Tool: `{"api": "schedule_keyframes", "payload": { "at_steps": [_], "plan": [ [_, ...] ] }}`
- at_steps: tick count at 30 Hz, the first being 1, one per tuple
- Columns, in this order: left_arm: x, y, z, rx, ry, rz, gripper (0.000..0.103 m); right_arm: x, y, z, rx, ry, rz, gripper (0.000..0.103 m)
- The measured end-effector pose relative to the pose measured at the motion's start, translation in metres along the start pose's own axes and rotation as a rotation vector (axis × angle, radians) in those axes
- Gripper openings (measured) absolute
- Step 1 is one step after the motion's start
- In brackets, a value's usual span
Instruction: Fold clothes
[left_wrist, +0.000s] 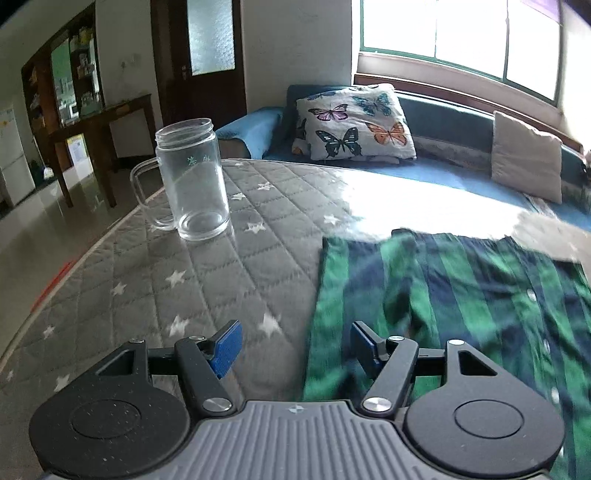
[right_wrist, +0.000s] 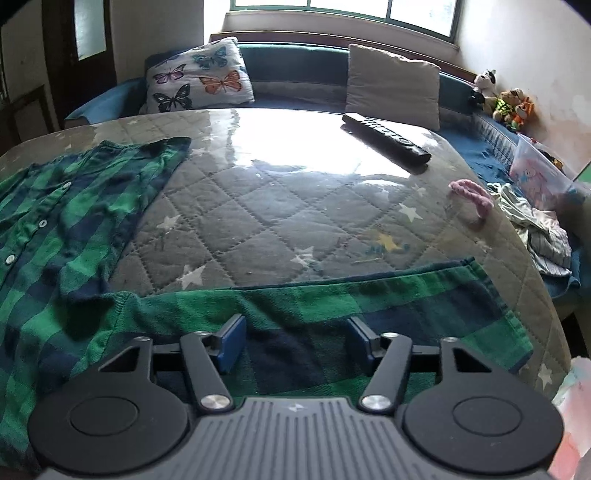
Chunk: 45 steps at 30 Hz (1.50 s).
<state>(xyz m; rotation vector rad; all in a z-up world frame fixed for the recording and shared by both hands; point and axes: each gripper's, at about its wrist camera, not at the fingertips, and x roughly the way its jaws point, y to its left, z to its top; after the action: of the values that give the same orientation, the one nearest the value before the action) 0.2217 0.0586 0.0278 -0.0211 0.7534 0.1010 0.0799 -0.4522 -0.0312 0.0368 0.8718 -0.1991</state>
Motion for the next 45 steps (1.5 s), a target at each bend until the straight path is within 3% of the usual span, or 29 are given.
{"api": "schedule_keyframes", "payload": {
  "at_steps": [15, 17, 19, 22, 27, 32, 39, 45],
  "plan": [
    [0.106, -0.023, 0.044, 0.053, 0.095, -0.058, 0.057, 0.003, -0.009, -0.004, 0.048, -0.011, 0.0, 0.077],
    [0.109, -0.023, 0.046, 0.062, 0.092, -0.08, 0.048, 0.004, -0.009, -0.003, 0.048, -0.012, -0.002, 0.079],
    [0.109, -0.023, 0.048, 0.072, 0.091, -0.103, 0.014, 0.005, -0.01, -0.003, 0.051, -0.015, -0.001, 0.08],
    [0.108, -0.017, 0.047, 0.054, 0.083, -0.112, 0.004, 0.006, -0.01, -0.003, 0.055, -0.02, -0.002, 0.08],
    [0.093, 0.007, 0.043, -0.014, 0.033, -0.017, 0.003, 0.006, -0.009, -0.002, 0.042, -0.026, -0.007, 0.08],
    [0.066, 0.056, 0.039, -0.123, -0.02, 0.116, 0.003, 0.007, -0.008, -0.002, 0.036, -0.032, -0.013, 0.08],
    [0.034, 0.124, 0.006, -0.234, -0.059, 0.319, 0.003, 0.01, -0.005, 0.003, 0.013, -0.048, -0.034, 0.08],
    [0.019, 0.173, -0.037, -0.332, -0.014, 0.372, 0.003, 0.014, -0.004, 0.007, 0.002, -0.049, -0.051, 0.08]
  ]
}}
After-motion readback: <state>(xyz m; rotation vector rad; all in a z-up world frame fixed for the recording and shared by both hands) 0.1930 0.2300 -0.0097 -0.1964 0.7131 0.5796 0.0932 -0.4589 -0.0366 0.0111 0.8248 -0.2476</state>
